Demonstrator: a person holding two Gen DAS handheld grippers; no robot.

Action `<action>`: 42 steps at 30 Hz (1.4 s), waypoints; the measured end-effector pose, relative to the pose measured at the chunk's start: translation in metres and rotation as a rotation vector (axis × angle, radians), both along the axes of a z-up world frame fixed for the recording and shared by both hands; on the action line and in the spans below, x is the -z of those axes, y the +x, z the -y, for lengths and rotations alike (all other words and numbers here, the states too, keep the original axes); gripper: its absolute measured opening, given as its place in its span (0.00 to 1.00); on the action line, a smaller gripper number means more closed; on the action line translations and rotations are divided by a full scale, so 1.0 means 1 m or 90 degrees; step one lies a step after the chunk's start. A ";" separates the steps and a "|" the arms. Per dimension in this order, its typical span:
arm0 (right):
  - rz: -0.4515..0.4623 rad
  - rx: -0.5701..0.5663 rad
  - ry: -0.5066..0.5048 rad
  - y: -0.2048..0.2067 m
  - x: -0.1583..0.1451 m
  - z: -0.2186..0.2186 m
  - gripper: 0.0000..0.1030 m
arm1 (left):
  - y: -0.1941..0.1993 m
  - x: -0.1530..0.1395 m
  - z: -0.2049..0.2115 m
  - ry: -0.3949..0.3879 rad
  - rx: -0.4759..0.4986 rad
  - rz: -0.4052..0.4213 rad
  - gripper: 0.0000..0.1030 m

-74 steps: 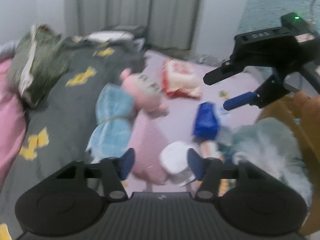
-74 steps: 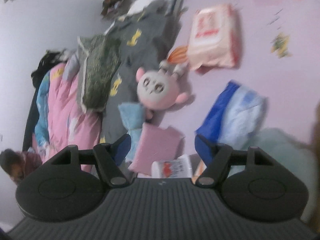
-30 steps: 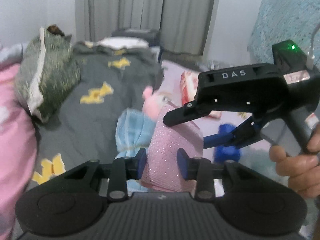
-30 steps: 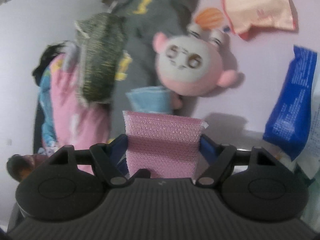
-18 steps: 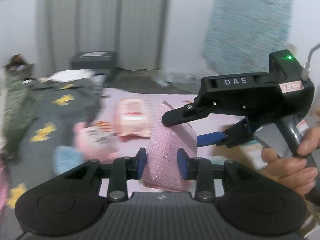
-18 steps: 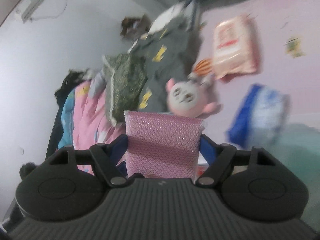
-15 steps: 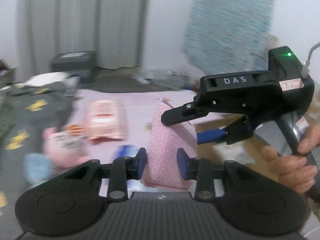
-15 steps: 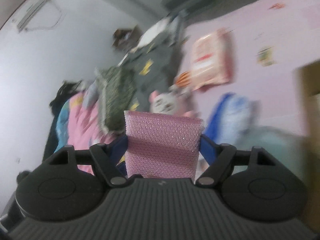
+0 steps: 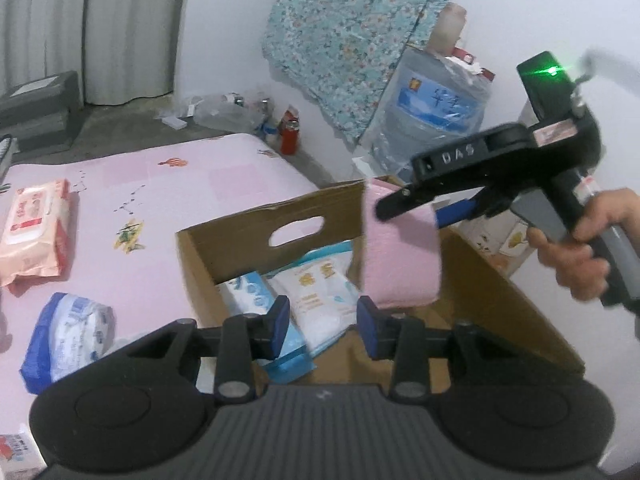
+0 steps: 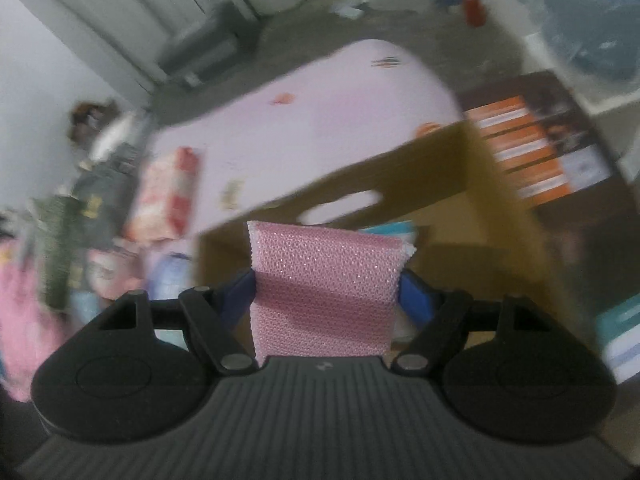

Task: Organize soft objects
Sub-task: 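Carry the pink sponge pad into the cardboard box and open the right gripper, then move the right gripper back over the blue-and-white wipes packet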

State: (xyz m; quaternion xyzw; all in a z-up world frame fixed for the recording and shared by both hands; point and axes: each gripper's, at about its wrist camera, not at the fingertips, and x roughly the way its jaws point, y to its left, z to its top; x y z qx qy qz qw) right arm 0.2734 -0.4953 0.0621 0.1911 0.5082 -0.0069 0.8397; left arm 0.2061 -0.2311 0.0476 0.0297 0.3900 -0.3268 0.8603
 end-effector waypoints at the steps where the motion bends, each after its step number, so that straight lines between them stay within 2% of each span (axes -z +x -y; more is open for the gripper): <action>1: -0.010 -0.007 -0.028 0.005 0.005 0.002 0.75 | 0.002 0.000 -0.006 0.004 -0.007 0.001 0.37; 5: -0.041 -0.049 -0.137 0.032 0.027 -0.005 0.77 | 0.005 -0.006 -0.027 0.014 -0.043 0.009 0.40; 9: -0.086 -0.092 -0.246 0.054 0.057 -0.024 0.80 | 0.006 -0.009 -0.045 0.019 -0.075 0.018 0.47; 11: -0.099 -0.092 -0.254 0.060 0.066 -0.026 0.80 | 0.005 -0.011 -0.054 0.018 -0.086 0.022 0.49; 16: -0.057 -0.070 -0.249 0.060 0.056 -0.034 0.80 | -0.001 -0.015 -0.076 0.025 -0.115 0.039 0.53; 21: -0.030 -0.020 -0.183 0.057 0.050 -0.022 0.80 | -0.007 -0.016 -0.098 0.037 -0.149 0.044 0.63; 28: 0.014 0.030 -0.003 0.028 0.039 -0.024 0.81 | -0.030 -0.018 -0.142 0.045 -0.215 0.071 0.80; 34: 0.043 -0.029 0.094 0.009 0.017 -0.068 0.81 | -0.054 -0.010 -0.183 0.067 -0.263 0.078 0.83; 38: 0.061 -0.098 0.135 0.008 -0.005 -0.119 0.83 | -0.067 0.001 -0.209 0.071 -0.290 0.065 0.83; 42: 0.052 -0.164 0.179 0.017 -0.014 -0.172 0.84 | -0.078 0.009 -0.232 0.079 -0.318 0.067 0.83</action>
